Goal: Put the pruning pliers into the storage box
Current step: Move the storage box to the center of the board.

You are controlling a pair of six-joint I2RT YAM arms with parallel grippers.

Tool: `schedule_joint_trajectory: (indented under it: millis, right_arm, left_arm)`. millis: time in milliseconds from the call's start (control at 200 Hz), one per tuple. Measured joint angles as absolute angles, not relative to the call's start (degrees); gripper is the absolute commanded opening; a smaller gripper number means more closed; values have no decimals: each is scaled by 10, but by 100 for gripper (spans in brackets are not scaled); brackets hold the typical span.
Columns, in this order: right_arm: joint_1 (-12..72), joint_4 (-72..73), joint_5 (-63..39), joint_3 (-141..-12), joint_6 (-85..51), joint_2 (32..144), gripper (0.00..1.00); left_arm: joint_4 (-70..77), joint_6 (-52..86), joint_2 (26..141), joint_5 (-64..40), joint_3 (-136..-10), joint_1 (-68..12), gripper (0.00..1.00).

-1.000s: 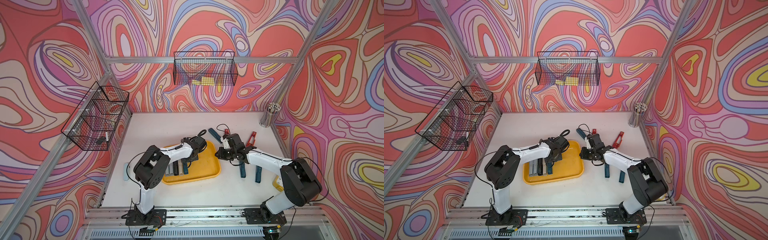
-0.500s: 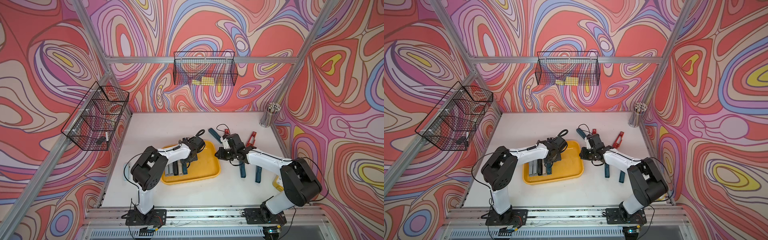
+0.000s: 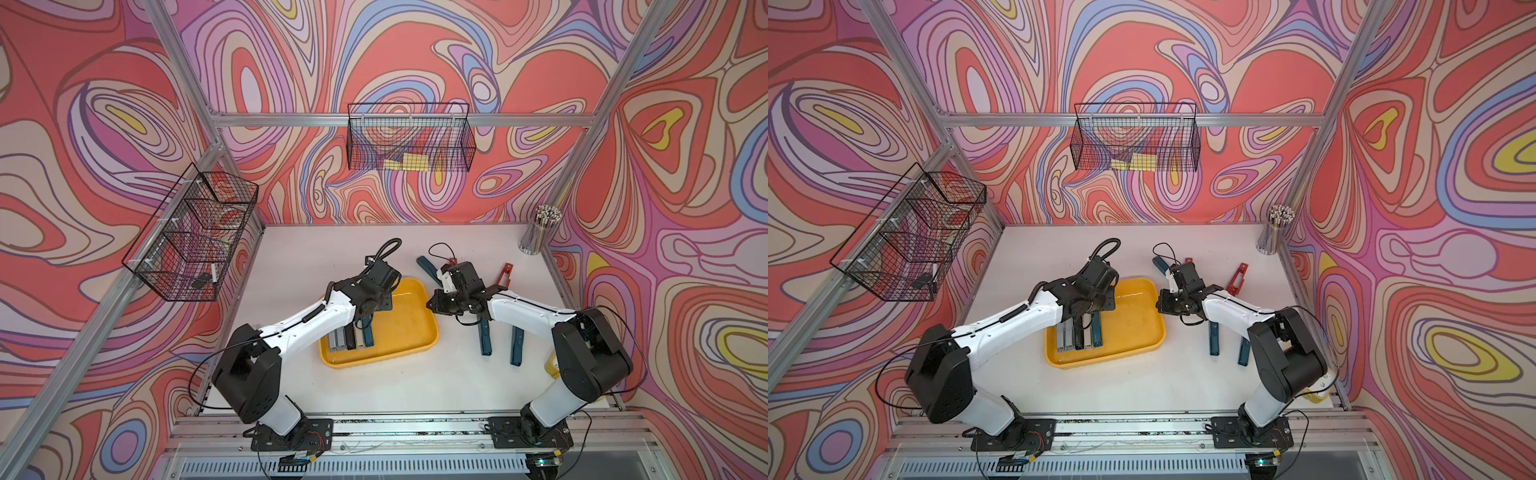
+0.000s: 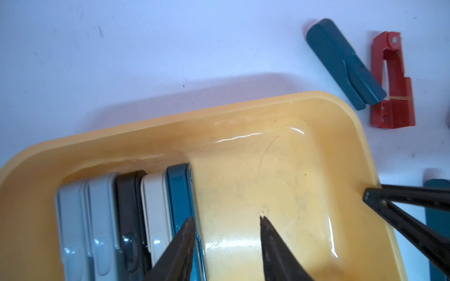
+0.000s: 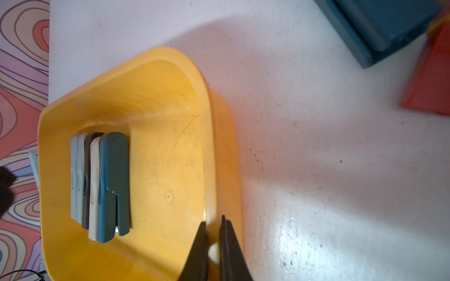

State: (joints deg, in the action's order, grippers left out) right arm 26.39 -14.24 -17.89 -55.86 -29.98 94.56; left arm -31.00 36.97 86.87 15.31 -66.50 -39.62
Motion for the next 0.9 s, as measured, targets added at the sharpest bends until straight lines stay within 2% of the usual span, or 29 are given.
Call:
schedule_joint_trajectory:
  millis: [280,601,901]
  right_arm:
    - [264,-159,-175,-601,-276,975,7]
    - [253,-173,-181,-667,-243,1032,7]
    - [224,-176,-205,-716,-229,1074,8]
  left_arm:
    - [-382,374,793,157,-594,-362,53]
    - [-480,472,634,203,-512,-341,52]
    - [-487,497,639,208,-491,-306,47]
